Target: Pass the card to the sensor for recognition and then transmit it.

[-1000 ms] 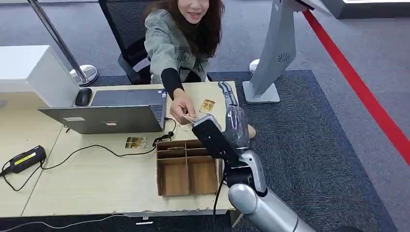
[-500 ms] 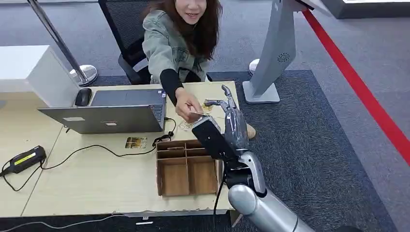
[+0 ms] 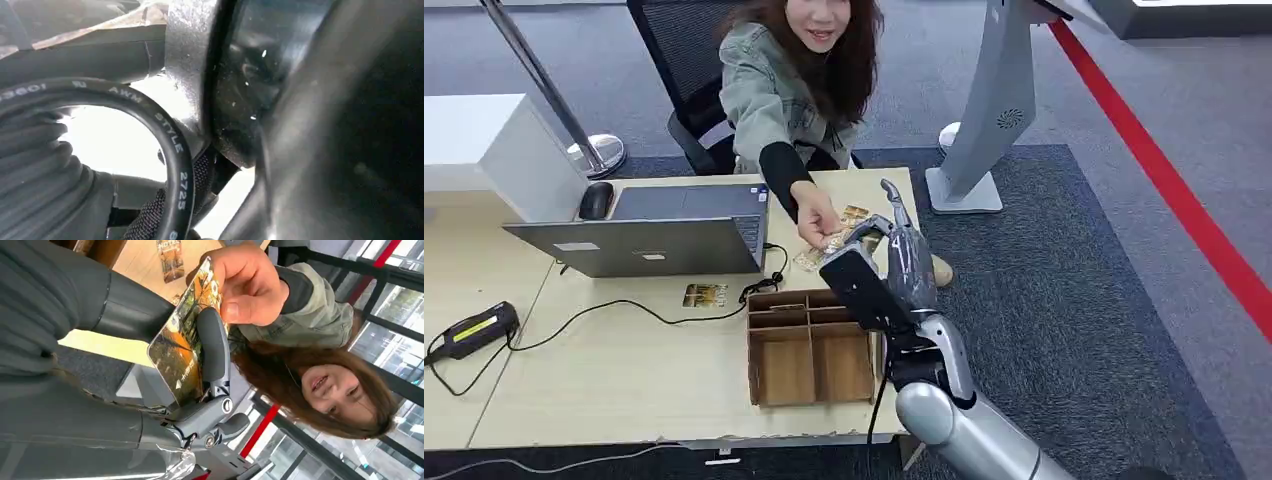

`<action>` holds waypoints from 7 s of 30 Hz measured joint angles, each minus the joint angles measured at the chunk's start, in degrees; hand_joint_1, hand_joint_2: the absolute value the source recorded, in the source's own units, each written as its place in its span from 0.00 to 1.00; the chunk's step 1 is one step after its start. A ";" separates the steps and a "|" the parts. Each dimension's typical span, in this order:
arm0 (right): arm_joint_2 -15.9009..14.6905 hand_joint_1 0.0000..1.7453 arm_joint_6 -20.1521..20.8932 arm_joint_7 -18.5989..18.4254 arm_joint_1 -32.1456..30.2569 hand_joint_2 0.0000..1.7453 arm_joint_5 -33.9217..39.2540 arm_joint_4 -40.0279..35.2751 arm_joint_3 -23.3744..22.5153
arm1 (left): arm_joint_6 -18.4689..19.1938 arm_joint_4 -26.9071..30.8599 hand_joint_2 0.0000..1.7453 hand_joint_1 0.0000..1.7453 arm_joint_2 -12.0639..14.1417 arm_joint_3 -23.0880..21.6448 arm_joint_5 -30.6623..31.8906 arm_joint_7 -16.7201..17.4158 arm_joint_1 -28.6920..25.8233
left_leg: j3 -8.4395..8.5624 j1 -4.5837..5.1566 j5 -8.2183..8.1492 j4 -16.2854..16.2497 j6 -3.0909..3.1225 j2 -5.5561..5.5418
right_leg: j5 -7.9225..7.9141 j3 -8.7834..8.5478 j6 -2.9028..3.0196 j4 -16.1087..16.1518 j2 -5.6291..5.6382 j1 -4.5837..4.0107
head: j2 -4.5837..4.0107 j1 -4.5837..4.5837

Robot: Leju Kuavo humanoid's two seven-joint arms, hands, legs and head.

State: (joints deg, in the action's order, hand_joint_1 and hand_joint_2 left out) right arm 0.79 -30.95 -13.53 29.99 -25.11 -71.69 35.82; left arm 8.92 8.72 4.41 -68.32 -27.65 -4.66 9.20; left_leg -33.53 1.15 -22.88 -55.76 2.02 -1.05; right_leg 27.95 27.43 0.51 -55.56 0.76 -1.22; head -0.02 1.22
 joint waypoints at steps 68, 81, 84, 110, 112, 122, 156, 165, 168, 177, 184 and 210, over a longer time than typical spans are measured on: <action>-4.06 1.00 -8.72 11.32 -25.47 1.00 5.99 7.89 -6.58 | 1.20 0.00 1.00 0.00 0.98 1.25 -4.61 0.00 -0.58 | -0.01 0.01 -0.03 0.01 0.02 0.00 | 0.01 0.01 0.00 0.02 -0.01 0.00 | 0.00 0.00; -3.21 1.00 -8.74 11.63 -25.31 1.00 6.54 11.28 -6.58 | 1.20 0.00 1.00 0.00 0.98 1.25 -4.63 0.00 -0.59 | -0.01 0.01 -0.03 0.01 0.02 0.00 | 0.01 0.01 0.00 0.02 -0.01 0.00 | 0.00 0.00; -3.19 1.00 -8.74 12.26 -25.27 1.00 6.47 12.00 -6.60 | 1.20 0.00 1.00 0.00 0.98 1.27 -4.61 0.00 -0.59 | -0.01 0.01 -0.03 0.01 0.02 0.00 | 0.01 0.00 0.00 0.02 -0.01 0.00 | 0.00 0.02; -10.88 1.00 3.93 -5.59 -13.23 1.00 -14.31 -16.19 -8.39 | 2.10 0.00 1.00 0.00 1.09 1.40 -2.30 -0.26 -0.44 | 0.01 0.04 0.03 0.00 0.03 0.03 | -0.07 0.00 -0.04 0.01 0.01 0.02 | 0.00 0.00; -10.91 1.00 4.81 -6.32 -10.44 1.00 -14.97 -17.29 -8.13 | 2.21 0.00 1.00 0.00 1.07 1.38 -1.92 -0.55 -0.44 | 0.00 0.03 0.05 0.00 0.03 0.01 | -0.07 -0.01 -0.04 0.01 0.00 0.01 | 0.00 0.00; -7.45 1.00 7.41 -7.56 1.23 1.00 -14.71 -14.29 -3.95 | 1.88 0.00 1.00 0.00 0.48 0.92 0.09 -1.09 -0.21 | -0.01 0.02 0.06 0.01 0.02 -0.01 | -0.06 -0.02 -0.03 -0.03 0.00 -0.01 | 0.00 0.00; 4.90 0.00 4.70 -2.73 8.87 1.00 -5.33 3.87 2.62 | 0.96 0.00 1.00 0.00 -1.09 -0.13 0.24 -0.81 0.13 | -0.01 0.02 0.07 0.01 0.04 0.01 | -0.06 0.02 -0.03 -0.03 -0.01 0.01 | 0.00 0.00; -1.72 0.00 19.34 -11.45 1.90 1.00 -9.11 -10.92 3.43 | 1.57 -0.02 1.00 0.00 -0.39 0.11 -2.38 -0.44 -0.12 | -0.01 0.02 0.06 0.00 0.06 0.01 | -0.06 0.03 -0.03 0.00 -0.01 0.04 | 0.00 0.00; -5.36 0.00 22.53 -12.70 -1.02 1.00 -9.97 -15.92 3.45 | 1.88 -0.02 1.00 0.00 -0.11 0.26 -3.10 -0.44 -0.23 | -0.01 0.05 0.05 0.00 0.07 0.03 | -0.06 0.03 -0.03 0.00 0.04 0.04 | 0.00 0.02; -11.47 0.00 27.58 -13.55 -5.72 1.00 -14.08 -24.13 3.65 | 1.92 0.00 1.00 0.00 0.20 0.74 -3.78 -0.44 -0.36 | 0.00 0.03 0.05 0.00 0.06 0.04 | -0.07 0.03 -0.03 0.01 0.03 0.04 | 0.00 0.00; -13.22 0.00 27.96 -13.68 -6.42 1.00 -14.34 -26.45 3.93 | 1.92 0.00 0.00 0.00 0.24 0.98 -3.93 -0.44 -0.40 | 0.00 0.02 0.05 0.00 0.06 0.04 | -0.06 0.03 -0.03 0.00 0.03 0.02 | 0.00 0.00; -8.65 0.05 22.40 -10.99 -4.95 1.00 -23.02 -14.73 4.79 | 1.09 0.00 0.00 0.00 0.79 1.11 -1.94 -1.27 -0.48 | 0.00 0.06 0.06 0.01 0.06 -0.04 | -0.06 -0.02 -0.04 0.00 0.00 0.04 | 0.00 -0.02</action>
State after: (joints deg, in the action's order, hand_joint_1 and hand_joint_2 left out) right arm -7.87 -8.55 -24.52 25.04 -48.13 -86.42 40.61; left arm 10.01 8.72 5.20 -67.21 -29.59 -5.92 8.72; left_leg -33.53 1.22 -22.82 -55.76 2.08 -1.09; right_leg 27.89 27.42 0.47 -55.55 0.76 -1.18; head -0.02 1.20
